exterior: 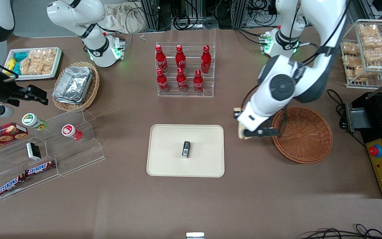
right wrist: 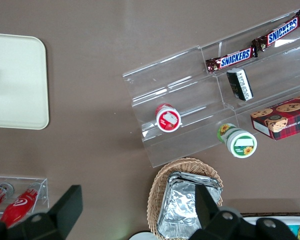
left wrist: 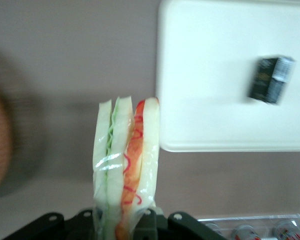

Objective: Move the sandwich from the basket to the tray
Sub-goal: 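Carry the sandwich over the cream tray beside the black box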

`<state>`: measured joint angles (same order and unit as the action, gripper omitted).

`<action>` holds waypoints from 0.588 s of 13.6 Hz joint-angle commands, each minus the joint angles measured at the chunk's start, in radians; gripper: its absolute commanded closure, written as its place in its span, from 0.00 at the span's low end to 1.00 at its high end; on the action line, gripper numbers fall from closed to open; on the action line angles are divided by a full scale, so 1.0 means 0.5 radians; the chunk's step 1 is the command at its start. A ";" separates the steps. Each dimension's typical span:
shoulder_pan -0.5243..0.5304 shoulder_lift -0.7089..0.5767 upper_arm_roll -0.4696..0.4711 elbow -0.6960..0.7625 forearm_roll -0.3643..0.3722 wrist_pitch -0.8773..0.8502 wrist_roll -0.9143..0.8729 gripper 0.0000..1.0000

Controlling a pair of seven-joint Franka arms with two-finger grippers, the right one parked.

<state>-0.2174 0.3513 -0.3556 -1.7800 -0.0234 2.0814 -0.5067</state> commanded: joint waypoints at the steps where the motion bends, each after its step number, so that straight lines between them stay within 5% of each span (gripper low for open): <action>1: -0.132 0.349 0.002 0.277 0.178 0.132 0.035 1.00; 7: -0.200 0.727 0.006 0.480 0.503 0.430 -0.241 0.99; 8: -0.200 0.760 0.009 0.480 0.559 0.466 -0.272 0.83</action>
<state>-0.3058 0.6879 -0.3565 -1.5887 0.2007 2.2994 -0.5957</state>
